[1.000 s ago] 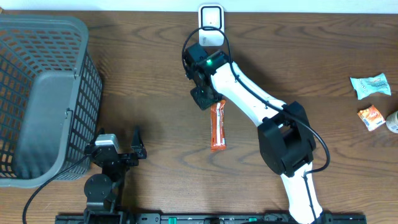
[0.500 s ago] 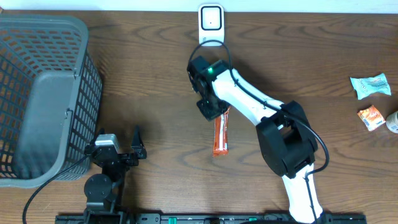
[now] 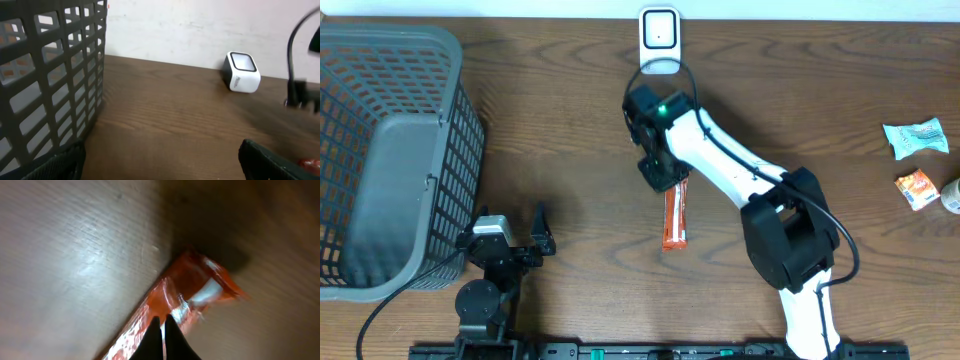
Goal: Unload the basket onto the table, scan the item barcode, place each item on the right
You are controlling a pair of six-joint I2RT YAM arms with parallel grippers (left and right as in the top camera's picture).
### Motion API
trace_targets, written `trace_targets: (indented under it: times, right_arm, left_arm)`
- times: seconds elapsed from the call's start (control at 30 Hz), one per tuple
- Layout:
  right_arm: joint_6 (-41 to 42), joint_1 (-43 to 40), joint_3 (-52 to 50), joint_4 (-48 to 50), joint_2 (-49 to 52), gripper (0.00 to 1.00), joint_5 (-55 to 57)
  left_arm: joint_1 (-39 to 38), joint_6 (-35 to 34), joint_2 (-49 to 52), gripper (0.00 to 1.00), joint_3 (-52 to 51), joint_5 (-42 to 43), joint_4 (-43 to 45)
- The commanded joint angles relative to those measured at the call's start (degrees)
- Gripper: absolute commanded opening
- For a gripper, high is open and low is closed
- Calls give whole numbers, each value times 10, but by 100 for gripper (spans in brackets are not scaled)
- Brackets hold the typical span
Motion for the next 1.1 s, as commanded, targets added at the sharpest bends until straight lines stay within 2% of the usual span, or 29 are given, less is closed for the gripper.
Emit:
trace_targets:
  times: [0.0,0.1,0.13,0.2,0.23,0.27,0.33,0.37,0.57,0.73,0.83,0.93,1.07]
  right_arm:
    - [22,2,-73,42,-4,1,7]
    - [21,1,-106,74,-4,4,18]
    - [21,1,-103,77,-4,12,26]
    - [21,1,-97,82,-4,43,28]
    - [21,1,-96,86,-4,66,28]
    - [17,1,-96,91,-4,78,28]
    - [5,1,-96,99,-4,95,28]
    - [-4,1,-96,103,-4,99,28]
    - [-16,1,-69,93,-6,99,43]
    - [-11,1,31,-6,-24,99,44]
    - [-11,-2,53,-38,-31,98,63]
    - [-14,-8,49,-46,-32,83,80]
    - [-20,-27,12,-22,-32,41,80]
  left_arm:
    - [2,-1,-3,98,-17,-3,-10]
    - [2,-1,-3,98,-17,-4,-10]
    - [2,-1,-3,98,-17,-4,-10]
    - [2,-1,-3,98,-17,-4,-10]
    - [2,-1,-3,98,-17,-4,-10]
    - [2,-1,-3,98,-17,-4,-10]
    - [2,-1,-3,98,-17,-3,-10]
    - [2,-1,-3,98,-17,-4,-10]
    - [2,-1,-3,98,-17,-4,-10]
    - [2,-1,-3,98,-17,-4,-10]
    - [2,-1,-3,98,-17,-4,-10]
    - [2,-1,-3,98,-17,-4,-10]
    - [2,-1,-3,98,-17,-4,-10]
